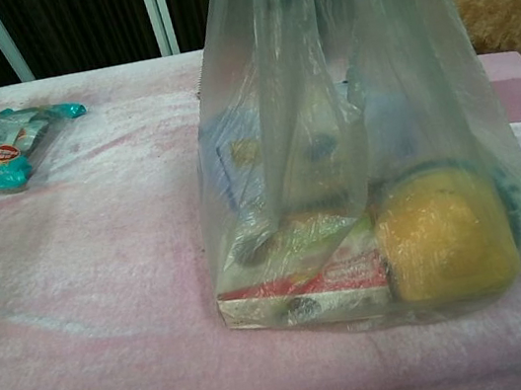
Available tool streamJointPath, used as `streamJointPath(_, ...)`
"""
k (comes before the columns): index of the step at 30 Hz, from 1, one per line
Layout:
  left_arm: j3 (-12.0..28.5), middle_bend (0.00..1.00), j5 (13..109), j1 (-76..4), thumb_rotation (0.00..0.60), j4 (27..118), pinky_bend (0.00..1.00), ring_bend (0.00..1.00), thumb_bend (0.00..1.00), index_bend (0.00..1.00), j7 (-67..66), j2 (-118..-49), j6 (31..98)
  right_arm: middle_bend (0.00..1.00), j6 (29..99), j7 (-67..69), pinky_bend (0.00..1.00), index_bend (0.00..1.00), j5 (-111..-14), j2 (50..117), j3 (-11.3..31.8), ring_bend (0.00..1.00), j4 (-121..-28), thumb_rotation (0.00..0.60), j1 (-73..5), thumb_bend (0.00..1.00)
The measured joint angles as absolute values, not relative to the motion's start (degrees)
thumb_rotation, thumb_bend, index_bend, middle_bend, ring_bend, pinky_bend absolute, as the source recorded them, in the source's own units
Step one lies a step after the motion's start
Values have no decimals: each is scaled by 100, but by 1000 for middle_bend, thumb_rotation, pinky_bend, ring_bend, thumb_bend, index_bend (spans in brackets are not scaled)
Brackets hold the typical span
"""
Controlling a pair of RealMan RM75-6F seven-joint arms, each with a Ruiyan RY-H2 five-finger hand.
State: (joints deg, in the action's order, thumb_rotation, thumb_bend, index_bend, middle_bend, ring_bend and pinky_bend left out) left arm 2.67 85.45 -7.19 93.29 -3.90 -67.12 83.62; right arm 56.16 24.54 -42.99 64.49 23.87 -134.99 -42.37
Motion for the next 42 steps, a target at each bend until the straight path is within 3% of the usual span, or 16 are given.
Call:
streamJointPath(5, 264, 0, 8541, -729, 600, 9331, 0, 0, 0, 0, -396, -6710, 8342, 503, 5399, 2499, 426, 513, -4137, 6488, 2514, 495, -13499, 600, -4366, 104)
streamJointPath(9, 264, 0, 8534, -728, 600, 9336, 0, 0, 0, 0, -399, -6710, 8341, 606, 5275, 2659, 546, 608, -4046, 6453, 2688, 602, -13499, 600, -4423, 119)
streamJointPath(11, 262, 0, 8539, -725, 600, 9336, 0, 0, 0, 0, -403, -6708, 8347, 679, 5204, 2762, 632, 676, -3940, 6395, 2836, 675, -13499, 600, -4463, 208)
streamJointPath(13, 260, 0, 8540, -725, 600, 9342, 0, 0, 0, 0, -406, -6707, 8348, 781, 5171, 2812, 736, 771, -3814, 6329, 2957, 775, -13499, 600, -4506, 424)
streamJointPath(16, 257, 0, 8542, -723, 600, 9346, 0, 0, 0, 0, -410, -6707, 8349, 910, 5218, 2850, 868, 900, -3612, 6252, 3102, 897, -13499, 600, -4571, 649)
streamJointPath(21, 255, 0, 8539, -726, 600, 9349, 0, 0, 0, 0, -409, -6706, 8342, 988, 5503, 2788, 968, 988, -3458, 6214, 3135, 994, -13499, 600, -4587, 803)
streamJointPath(31, 250, 0, 8538, -726, 600, 9352, 0, 0, 0, 0, -415, -6709, 8339, 1000, 5503, 2882, 1000, 1000, -2973, 5966, 3370, 1000, -13498, 600, -4592, 816)
streamJointPath(42, 234, 0, 8552, -725, 600, 9360, 0, 0, 0, 0, -427, -6707, 8335, 1000, 5525, 2859, 1000, 1000, -1732, 4957, 4484, 1000, -13499, 600, -5082, 815)
